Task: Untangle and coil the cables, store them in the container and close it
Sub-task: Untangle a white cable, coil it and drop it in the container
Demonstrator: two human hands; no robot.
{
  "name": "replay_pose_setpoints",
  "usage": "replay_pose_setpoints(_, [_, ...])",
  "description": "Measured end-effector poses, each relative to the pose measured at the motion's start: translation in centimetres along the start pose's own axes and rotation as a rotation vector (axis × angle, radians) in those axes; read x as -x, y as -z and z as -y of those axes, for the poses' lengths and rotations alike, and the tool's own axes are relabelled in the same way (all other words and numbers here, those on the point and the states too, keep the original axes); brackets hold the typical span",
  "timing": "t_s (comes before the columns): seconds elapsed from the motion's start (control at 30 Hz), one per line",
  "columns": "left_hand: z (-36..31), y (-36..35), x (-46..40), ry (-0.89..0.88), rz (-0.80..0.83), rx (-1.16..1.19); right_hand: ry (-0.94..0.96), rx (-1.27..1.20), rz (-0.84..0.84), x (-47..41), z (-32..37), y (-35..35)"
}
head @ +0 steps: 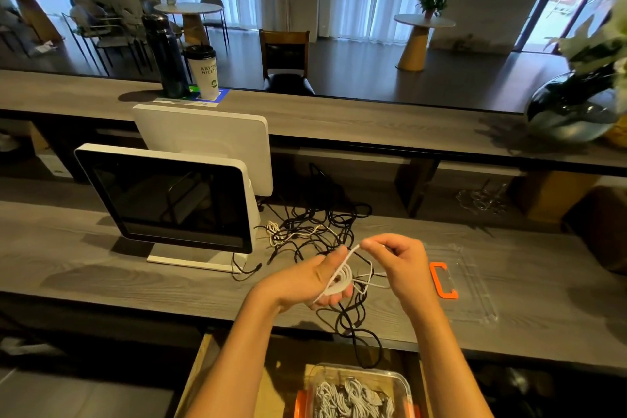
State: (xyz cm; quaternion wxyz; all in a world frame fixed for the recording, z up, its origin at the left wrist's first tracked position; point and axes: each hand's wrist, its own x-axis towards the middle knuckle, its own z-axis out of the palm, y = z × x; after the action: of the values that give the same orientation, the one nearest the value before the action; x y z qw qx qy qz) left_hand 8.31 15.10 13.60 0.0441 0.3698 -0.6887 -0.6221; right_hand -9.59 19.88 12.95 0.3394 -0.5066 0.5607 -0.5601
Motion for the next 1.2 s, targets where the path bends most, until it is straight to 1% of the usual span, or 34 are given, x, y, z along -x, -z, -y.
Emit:
replay_pose_setpoints(0.07, [-0.5, -0.1, 0.1, -0.027, 0.148, -0.022, -0.024, -0.004, -0.014, 0.1, -0.2, -0.2])
replay_pose_setpoints(0.1, [-0.6, -0.1, 0.1, -0.057, 0.197, -0.042, -0.033, -0.006, -0.016, 0.1, -0.2, -0.4])
replay_pose_setpoints(0.13, [-0.7, -0.1, 0.0, -0.087, 0.216, -0.057, -0.040, -0.008, -0.019, 0.1, -0.2, -0.5])
replay_pose_setpoints(0.2, [-0.7, -0.1, 0.1, -0.127, 0.185, -0.039, -0.053, -0.013, -0.023, 0.0, -0.4, -0.6])
replay_pose_setpoints(0.27, [-0.4, 0.0, 0.0, -0.148, 0.117, 0.035, -0.063, -0.016, -0.031, 0.0, -0.7, -0.5])
replay_pose_setpoints(0.33, [-0.2, 0.2, -0.2, -0.148, 0.011, 0.096, -0.068, -0.008, -0.033, -0.1, -0.9, -0.3])
replay_pose_setpoints(0.4, [0.0, 0.6, -0.3, -0.134, -0.138, 0.134, -0.083, 0.005, -0.026, 0.0, -0.9, -0.1])
replay_pose_setpoints(0.5, [0.1, 0.9, -0.5, -0.140, -0.384, 0.266, -0.109, 0.005, -0.032, -0.1, -1.1, 0.1])
replay_pose_setpoints(0.57, [0.1, 0.8, -0.6, -0.176, -0.520, 0.425, -0.126, 0.019, -0.014, -0.1, -1.3, 0.1])
replay_pose_setpoints(0.6, [0.1, 0.8, -0.8, -0.210, -0.565, 0.569, -0.131, 0.024, 0.000, -0.1, -1.4, 0.1])
replay_pose_setpoints(0.67, [0.1, 1.2, -1.0, -0.315, -0.595, 0.932, -0.142, 0.021, 0.022, 0.0, -1.6, 0.2])
replay_pose_setpoints(0.73, [-0.1, 2.0, -0.9, -0.428, -0.589, 1.221, -0.153, 0.014, 0.048, 0.1, -1.7, 0.4])
replay_pose_setpoints(0.8, [-0.3, 2.5, -0.5, -0.500, -0.600, 1.379, -0.162, 0.016, 0.093, 0.1, -1.9, 0.6])
replay_pose_setpoints(0.83, [-0.4, 2.7, -0.3, -0.520, -0.617, 1.392, -0.162, 0.022, 0.122, 0.1, -2.0, 0.7])
replay_pose_setpoints(0.9, [-0.5, 2.8, -0.1, -0.520, -0.690, 1.329, -0.148, 0.049, 0.165, 0.2, -2.3, 0.7])
replay_pose_setpoints(0.93, [-0.4, 2.9, -0.1, -0.501, -0.764, 1.253, -0.136, 0.062, 0.172, 0.3, -2.4, 0.7])
replay_pose_setpoints(0.97, [-0.4, 2.9, -0.2, -0.470, -0.861, 1.132, -0.122, 0.074, 0.172, 0.3, -2.5, 0.7])
replay_pose_setpoints(1.03, [-0.1, 2.8, -0.3, -0.405, -1.052, 0.805, -0.080, 0.111, 0.173, 0.4, -2.6, 0.6])
replay_pose_setpoints(1.07, [0.0, 2.7, -0.3, -0.379, -1.106, 0.657, -0.053, 0.136, 0.176, 0.4, -2.6, 0.5])
replay_pose_setpoints(1.13, [0.1, 2.4, -0.5, -0.306, -1.129, 0.398, 0.003, 0.171, 0.184, 0.4, -2.2, 0.2])
replay_pose_setpoints(1.2, [0.0, 2.0, -0.6, -0.181, -1.075, 0.136, 0.057, 0.176, 0.181, 0.4, -1.5, -0.2])
